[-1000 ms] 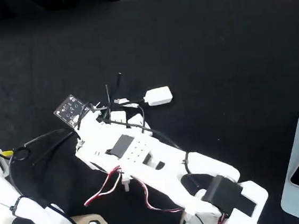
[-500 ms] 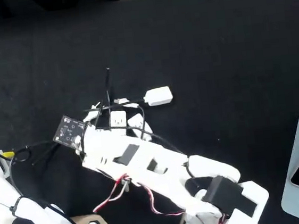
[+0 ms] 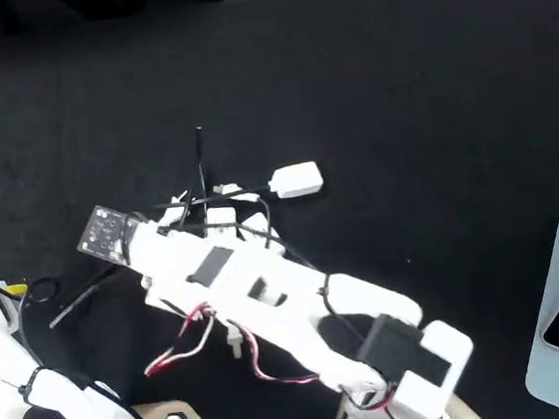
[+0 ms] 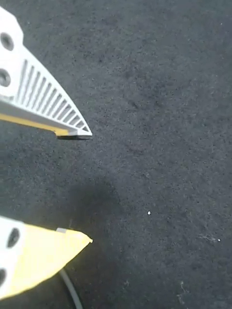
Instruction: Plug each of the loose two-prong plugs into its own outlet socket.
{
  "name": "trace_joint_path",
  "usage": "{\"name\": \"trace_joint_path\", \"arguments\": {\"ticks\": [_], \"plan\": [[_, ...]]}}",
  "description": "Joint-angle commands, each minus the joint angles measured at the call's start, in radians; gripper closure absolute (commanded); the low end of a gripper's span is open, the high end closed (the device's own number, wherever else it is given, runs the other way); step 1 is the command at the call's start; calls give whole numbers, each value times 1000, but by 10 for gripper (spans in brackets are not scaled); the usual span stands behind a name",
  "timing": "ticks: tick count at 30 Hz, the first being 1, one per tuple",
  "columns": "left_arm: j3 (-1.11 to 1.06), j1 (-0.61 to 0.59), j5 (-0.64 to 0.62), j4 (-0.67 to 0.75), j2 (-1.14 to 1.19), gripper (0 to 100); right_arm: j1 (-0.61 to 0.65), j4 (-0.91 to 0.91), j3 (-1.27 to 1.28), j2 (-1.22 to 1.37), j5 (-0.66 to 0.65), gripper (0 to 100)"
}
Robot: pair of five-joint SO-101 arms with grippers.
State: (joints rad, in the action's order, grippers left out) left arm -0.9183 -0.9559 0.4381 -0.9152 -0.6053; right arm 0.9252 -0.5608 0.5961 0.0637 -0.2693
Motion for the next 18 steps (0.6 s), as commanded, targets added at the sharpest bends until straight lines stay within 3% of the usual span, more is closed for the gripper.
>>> {"name": "trace_joint_path", "arguments": {"ticks": [1, 10, 18], "plan": [[5, -7, -2, 11, -26, 697, -23, -26, -33, -1, 6, 987], [-24, -2, -2, 17, -26, 697, -161, -23, -87, -243, 14, 987], [-27, -2, -2, 17, -26, 697, -325, 51, -249, -156, 11, 985]]}}
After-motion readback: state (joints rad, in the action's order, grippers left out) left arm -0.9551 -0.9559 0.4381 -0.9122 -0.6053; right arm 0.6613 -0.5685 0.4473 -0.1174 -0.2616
